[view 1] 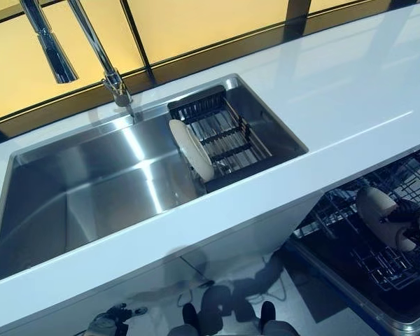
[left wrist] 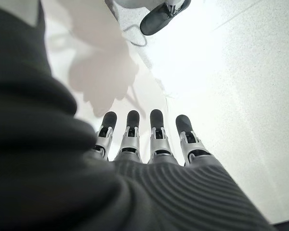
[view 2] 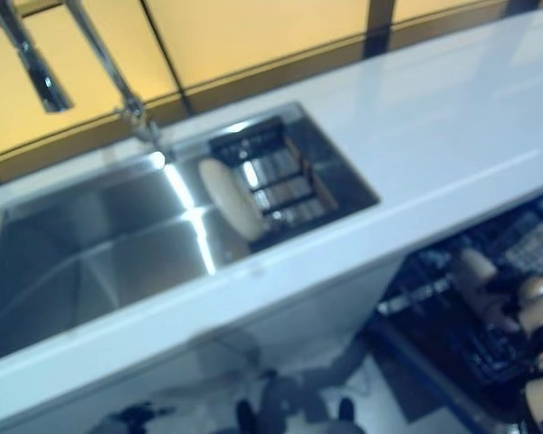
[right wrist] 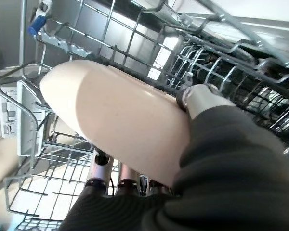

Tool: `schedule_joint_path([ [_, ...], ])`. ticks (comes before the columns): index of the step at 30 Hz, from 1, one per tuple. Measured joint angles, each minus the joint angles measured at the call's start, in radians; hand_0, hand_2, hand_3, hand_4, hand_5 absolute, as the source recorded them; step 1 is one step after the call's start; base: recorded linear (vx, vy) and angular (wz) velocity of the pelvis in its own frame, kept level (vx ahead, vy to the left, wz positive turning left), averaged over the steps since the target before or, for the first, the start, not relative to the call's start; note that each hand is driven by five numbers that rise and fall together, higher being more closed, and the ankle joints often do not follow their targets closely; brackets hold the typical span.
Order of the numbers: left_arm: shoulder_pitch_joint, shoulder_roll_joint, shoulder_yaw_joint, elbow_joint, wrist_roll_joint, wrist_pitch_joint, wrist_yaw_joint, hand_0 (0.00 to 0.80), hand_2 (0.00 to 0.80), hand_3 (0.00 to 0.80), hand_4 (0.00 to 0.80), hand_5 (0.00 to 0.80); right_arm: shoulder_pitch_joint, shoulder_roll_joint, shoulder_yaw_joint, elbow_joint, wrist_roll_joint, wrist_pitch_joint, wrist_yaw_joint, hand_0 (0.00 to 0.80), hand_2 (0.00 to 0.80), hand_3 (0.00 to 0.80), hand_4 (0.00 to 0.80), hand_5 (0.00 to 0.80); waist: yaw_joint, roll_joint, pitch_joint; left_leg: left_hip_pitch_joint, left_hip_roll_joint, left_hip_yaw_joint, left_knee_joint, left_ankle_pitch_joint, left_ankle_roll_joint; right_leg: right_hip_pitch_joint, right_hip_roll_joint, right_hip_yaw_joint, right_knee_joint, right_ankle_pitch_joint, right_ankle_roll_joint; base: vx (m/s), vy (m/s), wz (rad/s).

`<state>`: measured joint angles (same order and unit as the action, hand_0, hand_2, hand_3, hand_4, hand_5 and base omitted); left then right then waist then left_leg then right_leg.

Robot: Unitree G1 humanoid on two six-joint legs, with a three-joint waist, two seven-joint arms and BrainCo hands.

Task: Take plates into dishwasher

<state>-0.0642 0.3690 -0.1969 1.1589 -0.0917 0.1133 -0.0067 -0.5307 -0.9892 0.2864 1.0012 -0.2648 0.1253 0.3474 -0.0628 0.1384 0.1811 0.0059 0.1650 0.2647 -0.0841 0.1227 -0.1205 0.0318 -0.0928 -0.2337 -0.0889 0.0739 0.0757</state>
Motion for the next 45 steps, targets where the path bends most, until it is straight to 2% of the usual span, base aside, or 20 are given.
schedule_joint_path([
  [7, -0.006, 0.0, 0.0, -0.01, 0.0, 0.003, -0.012, 0.0, 0.0, 0.0, 0.0, 0.0, 0.003, 0.009, 0.0, 0.027, -0.003, 0.009, -0.017, 0.8, 0.8, 0.8, 0.8, 0.8, 0.0, 0.001, -0.001, 0.0, 0.0, -0.007, 0.0, 0.003, 0.0, 0.004, 0.001, -0.006, 0.0, 0.0, 0.0, 0.002, -0.004, 0.01],
  [8, -0.007, 0.0, 0.0, -0.01, 0.0, 0.003, -0.014, 0.0, 0.0, 0.0, 0.0, 0.0, 0.003, 0.01, 0.0, 0.028, -0.003, 0.01, -0.017, 0.508, 0.508, 0.508, 0.508, 0.508, 0.0, 0.001, -0.001, 0.0, 0.0, -0.008, 0.0, 0.003, 0.0, 0.005, 0.001, -0.007, 0.0, 0.0, 0.0, -0.004, -0.02, 0.03],
  [9, -0.008, 0.0, 0.0, -0.01, 0.0, 0.006, -0.016, 0.0, 0.0, 0.0, 0.0, 0.0, 0.003, 0.011, 0.0, 0.029, -0.008, 0.011, -0.017, 0.104, 0.104, 0.104, 0.104, 0.104, 0.0, 0.001, -0.001, 0.0, 0.0, -0.009, 0.0, 0.003, 0.0, 0.005, 0.001, -0.008, 0.0, 0.0, 0.0, -0.002, -0.016, 0.04],
  [10, -0.008, 0.0, 0.0, -0.011, 0.0, 0.008, -0.017, 0.0, 0.0, 0.0, 0.0, 0.0, 0.004, 0.013, 0.0, 0.031, -0.008, 0.011, -0.016, 0.0, 0.0, 0.0, 0.0, 0.0, 0.0, 0.001, -0.001, 0.0, 0.001, -0.011, 0.0, 0.004, 0.0, 0.006, 0.001, -0.01, 0.0, 0.0, 0.0, 0.003, -0.012, 0.04],
  [16, -0.009, 0.0, -0.001, -0.023, 0.0, 0.01, -0.022, 0.0, 0.0, 0.0, 0.0, 0.0, 0.049, 0.077, 0.001, 0.032, -0.006, 0.01, 0.015, 0.0, 0.0, 0.0, 0.0, 0.0, 0.0, 0.002, -0.001, -0.001, 0.0, -0.017, 0.0, 0.004, 0.001, 0.009, 0.001, -0.015, 0.003, 0.0, 0.0, 0.007, -0.01, 0.02],
  [24, -0.008, 0.001, -0.001, -0.028, 0.001, 0.01, -0.023, 0.0, 0.0, 0.0, 0.0, 0.0, 0.055, 0.078, 0.0, 0.031, -0.006, 0.01, 0.014, 0.0, 0.0, 0.0, 0.0, 0.0, 0.001, -0.003, 0.0, -0.002, 0.0, -0.019, 0.0, 0.004, 0.001, 0.009, 0.001, -0.016, 0.003, 0.0, 0.0, 0.004, 0.001, 0.0],
  [30, -0.007, 0.004, -0.001, -0.032, 0.001, 0.01, -0.023, 0.0, 0.0, 0.0, 0.0, 0.0, 0.063, 0.061, -0.005, -0.003, 0.002, 0.018, 0.013, 0.0, 0.0, 0.0, 0.0, 0.0, -0.001, -0.018, 0.003, -0.001, 0.0, -0.019, 0.0, 0.004, 0.001, 0.011, 0.002, -0.016, 0.003, 0.0, 0.0, 0.01, 0.001, 0.0],
  [34, -0.004, 0.007, 0.0, -0.033, 0.001, 0.011, -0.023, 0.0, 0.0, 0.0, 0.0, 0.0, 0.069, 0.001, -0.047, -0.058, 0.005, 0.044, 0.015, 0.0, 0.0, 0.0, 0.0, 0.0, -0.003, -0.045, 0.009, 0.0, 0.0, -0.02, 0.0, 0.004, 0.001, 0.012, 0.002, -0.015, 0.003, 0.0, 0.0, 0.029, -0.012, 0.01],
  [38, 0.003, 0.015, 0.002, -0.034, 0.001, 0.013, -0.023, 0.0, 0.0, 0.0, 0.0, 0.0, 0.082, -0.104, -0.104, -0.091, 0.024, 0.064, 0.026, 0.0, 0.0, 0.0, 0.0, 0.0, -0.004, -0.072, 0.007, 0.002, 0.0, -0.021, 0.0, 0.004, 0.001, 0.016, 0.002, -0.012, 0.003, 0.0, -0.001, 0.038, -0.005, 0.01],
  [45, 0.008, 0.053, 0.012, -0.03, 0.001, 0.017, -0.022, 0.0, 0.0, 0.0, 0.0, 0.0, 0.077, -0.26, -0.184, -0.095, 0.079, 0.078, 0.076, 0.0, 0.0, 0.0, 0.0, 0.0, -0.015, -0.146, -0.001, 0.009, 0.0, -0.015, 0.0, 0.003, 0.002, 0.018, 0.004, 0.015, 0.003, -0.001, 0.0, 0.037, 0.004, -0.03],
])
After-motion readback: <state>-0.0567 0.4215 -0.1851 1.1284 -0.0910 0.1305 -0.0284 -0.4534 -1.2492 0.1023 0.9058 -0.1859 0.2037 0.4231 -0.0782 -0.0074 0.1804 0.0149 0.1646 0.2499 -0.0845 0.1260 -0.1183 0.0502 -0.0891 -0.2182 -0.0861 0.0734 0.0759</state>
